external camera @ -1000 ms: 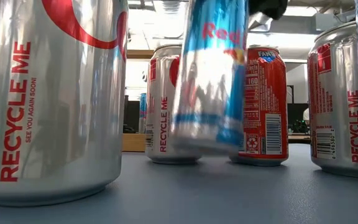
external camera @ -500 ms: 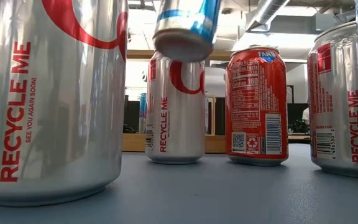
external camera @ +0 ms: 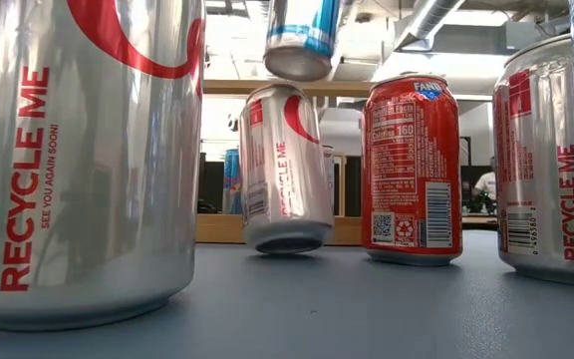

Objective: Place canned beverage on shelf
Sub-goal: Put the left blue soda can on the shelf aligned with the other blue soda can

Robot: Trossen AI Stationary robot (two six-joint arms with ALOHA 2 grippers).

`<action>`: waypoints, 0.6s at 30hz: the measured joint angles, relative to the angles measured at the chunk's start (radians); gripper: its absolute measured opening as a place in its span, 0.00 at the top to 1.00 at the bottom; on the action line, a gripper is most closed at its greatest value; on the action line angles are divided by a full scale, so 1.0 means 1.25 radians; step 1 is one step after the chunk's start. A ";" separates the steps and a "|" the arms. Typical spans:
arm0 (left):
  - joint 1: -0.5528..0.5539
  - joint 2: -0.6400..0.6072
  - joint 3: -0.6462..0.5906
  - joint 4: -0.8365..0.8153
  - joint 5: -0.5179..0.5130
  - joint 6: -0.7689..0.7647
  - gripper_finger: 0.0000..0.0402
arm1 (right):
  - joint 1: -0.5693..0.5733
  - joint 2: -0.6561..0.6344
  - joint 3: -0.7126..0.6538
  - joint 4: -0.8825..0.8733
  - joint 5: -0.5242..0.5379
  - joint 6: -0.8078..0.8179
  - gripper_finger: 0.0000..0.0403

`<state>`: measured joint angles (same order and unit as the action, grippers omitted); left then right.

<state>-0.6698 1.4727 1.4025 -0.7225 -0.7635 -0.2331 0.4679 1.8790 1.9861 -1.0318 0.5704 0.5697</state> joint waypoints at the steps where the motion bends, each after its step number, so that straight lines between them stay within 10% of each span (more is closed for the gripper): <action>1: 0.004 -0.001 0.000 0.001 0.002 -0.004 0.29 | -0.002 0.000 0.002 -0.003 -0.005 -0.007 0.55; 18: 0.037 0.001 0.000 0.043 0.021 0.059 0.29 | 0.037 0.000 0.084 -0.009 0.049 -0.067 0.55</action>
<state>-0.6231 1.4734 1.4025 -0.6692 -0.7372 -0.1591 0.5144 1.8790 2.0906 -1.0424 0.6315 0.4864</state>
